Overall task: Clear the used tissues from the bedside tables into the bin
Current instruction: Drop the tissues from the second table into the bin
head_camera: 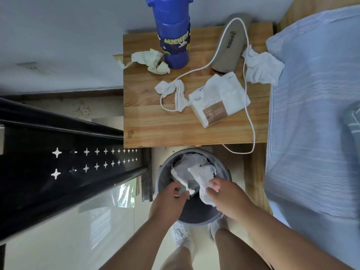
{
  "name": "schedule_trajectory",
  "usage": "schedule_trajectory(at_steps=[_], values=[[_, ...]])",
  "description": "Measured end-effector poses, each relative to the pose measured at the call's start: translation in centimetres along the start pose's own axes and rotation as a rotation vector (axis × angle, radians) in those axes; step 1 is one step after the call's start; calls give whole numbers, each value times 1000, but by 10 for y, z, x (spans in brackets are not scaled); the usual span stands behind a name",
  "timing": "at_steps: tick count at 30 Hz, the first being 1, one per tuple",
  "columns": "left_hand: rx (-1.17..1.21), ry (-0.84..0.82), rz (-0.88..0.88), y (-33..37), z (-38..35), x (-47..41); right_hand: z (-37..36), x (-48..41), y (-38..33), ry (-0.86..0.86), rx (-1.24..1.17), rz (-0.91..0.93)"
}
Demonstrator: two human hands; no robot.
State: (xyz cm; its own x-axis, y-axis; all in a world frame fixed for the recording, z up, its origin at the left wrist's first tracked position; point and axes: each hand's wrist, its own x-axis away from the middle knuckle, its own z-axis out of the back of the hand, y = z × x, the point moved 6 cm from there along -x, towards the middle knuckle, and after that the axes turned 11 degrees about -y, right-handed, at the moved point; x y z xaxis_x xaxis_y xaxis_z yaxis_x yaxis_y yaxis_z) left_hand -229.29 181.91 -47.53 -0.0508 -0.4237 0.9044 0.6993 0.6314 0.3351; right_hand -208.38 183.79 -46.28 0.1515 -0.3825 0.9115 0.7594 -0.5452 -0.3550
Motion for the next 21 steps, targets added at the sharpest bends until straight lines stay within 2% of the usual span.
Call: schedule_trajectory(at_steps=[4, 9, 11, 13, 17, 21], values=[[36, 92, -107, 30, 16, 19, 24, 22, -16, 9, 11, 33], [52, 305, -336, 96, 77, 45, 86, 64, -57, 71, 18, 186], [74, 399, -411, 120, 111, 49, 125, 83, -74, 186, 22, 248], [109, 493, -453, 144, 146, 49, 169, 99, -88, 374, 18, 279], [23, 656, -490, 189, 201, 36, 235, 111, -122, 740, 348, 320], [-151, 693, -499, 218, 228, 15, 275, 83, -135, 777, 351, 258]])
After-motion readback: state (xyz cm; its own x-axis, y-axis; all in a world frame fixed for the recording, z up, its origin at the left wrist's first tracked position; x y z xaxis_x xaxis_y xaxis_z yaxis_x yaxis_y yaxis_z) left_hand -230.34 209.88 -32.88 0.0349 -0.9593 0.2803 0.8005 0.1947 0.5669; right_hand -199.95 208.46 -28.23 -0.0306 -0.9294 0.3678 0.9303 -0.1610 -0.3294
